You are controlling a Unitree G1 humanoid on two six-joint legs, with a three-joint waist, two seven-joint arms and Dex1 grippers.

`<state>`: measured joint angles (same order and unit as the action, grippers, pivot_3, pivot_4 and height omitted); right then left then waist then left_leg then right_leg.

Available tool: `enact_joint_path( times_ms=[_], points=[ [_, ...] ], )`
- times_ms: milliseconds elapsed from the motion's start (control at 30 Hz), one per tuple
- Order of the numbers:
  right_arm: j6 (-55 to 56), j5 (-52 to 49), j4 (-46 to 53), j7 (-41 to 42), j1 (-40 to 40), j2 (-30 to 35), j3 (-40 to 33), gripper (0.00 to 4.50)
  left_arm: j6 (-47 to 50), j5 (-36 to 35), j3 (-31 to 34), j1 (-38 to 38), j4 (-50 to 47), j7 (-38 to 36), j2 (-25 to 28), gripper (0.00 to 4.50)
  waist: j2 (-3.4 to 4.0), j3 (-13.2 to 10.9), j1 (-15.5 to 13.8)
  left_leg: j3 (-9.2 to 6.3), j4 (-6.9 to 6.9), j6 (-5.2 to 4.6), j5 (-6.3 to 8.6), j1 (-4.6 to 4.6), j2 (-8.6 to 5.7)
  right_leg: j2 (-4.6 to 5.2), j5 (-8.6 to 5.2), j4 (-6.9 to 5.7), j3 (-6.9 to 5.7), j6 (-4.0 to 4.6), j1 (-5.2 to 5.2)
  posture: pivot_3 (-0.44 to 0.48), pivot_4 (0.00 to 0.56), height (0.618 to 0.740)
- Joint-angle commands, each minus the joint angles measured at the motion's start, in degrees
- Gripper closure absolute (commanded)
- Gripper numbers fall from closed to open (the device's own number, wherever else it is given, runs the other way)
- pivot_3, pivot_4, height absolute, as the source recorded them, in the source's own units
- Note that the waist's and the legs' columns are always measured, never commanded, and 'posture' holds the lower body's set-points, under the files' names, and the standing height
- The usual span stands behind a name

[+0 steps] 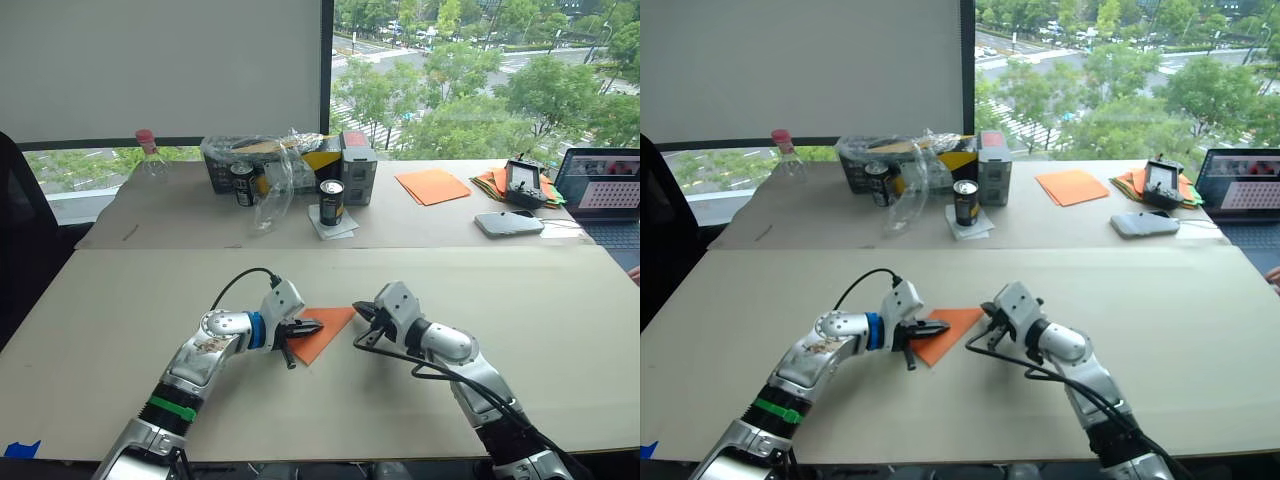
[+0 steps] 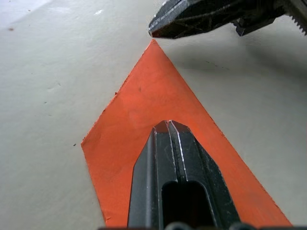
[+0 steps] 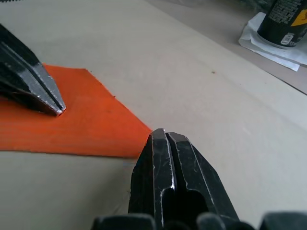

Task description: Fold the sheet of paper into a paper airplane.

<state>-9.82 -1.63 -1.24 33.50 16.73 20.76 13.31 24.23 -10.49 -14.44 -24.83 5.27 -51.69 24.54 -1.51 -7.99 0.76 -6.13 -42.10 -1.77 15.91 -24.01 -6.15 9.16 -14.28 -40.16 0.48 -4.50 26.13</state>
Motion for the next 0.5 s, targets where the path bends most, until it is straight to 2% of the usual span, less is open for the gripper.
enact_joint_path(
  times_ms=[33, 333, 500],
  points=[
    [0.62, 0.77, 0.62, 0.76, -0.42, -0.32, 1.15, 4.5, 1.38, 1.09, -0.18, 0.85, 0.77, 0.74, 0.67, 4.49, 0.0, 0.0, 0.02, 0.0, -0.01, 0.0, 0.0, 0.0, 0.0, 0.0, 0.0, 0.0, 0.0, 0.0, -0.01, 0.0, 0.15, 0.67],
    [-0.17, 2.1, 1.7, 4.12, -1.16, -0.73, 4.92, 4.5, 1.37, 0.79, 0.57, 0.32, 1.86, 0.01, 1.51, 4.49, 0.0, 0.01, 0.27, 0.0, 0.04, 0.0, 0.0, 0.06, 0.06, -0.07, 0.0, 0.0, -0.01, 0.0, -0.02, 0.0, 0.15, 0.67],
    [-5.59, 3.16, 4.85, 8.09, -0.57, 0.64, 8.4, 4.5, 2.07, 0.46, 1.04, 0.27, 1.66, -0.1, 1.46, 4.49, 0.0, 0.02, 0.3, 0.0, 0.07, 0.01, 0.0, 0.08, 0.08, -0.09, 0.0, 0.0, -0.01, 0.0, -0.03, 0.0, 0.15, 0.67]
  ],
)
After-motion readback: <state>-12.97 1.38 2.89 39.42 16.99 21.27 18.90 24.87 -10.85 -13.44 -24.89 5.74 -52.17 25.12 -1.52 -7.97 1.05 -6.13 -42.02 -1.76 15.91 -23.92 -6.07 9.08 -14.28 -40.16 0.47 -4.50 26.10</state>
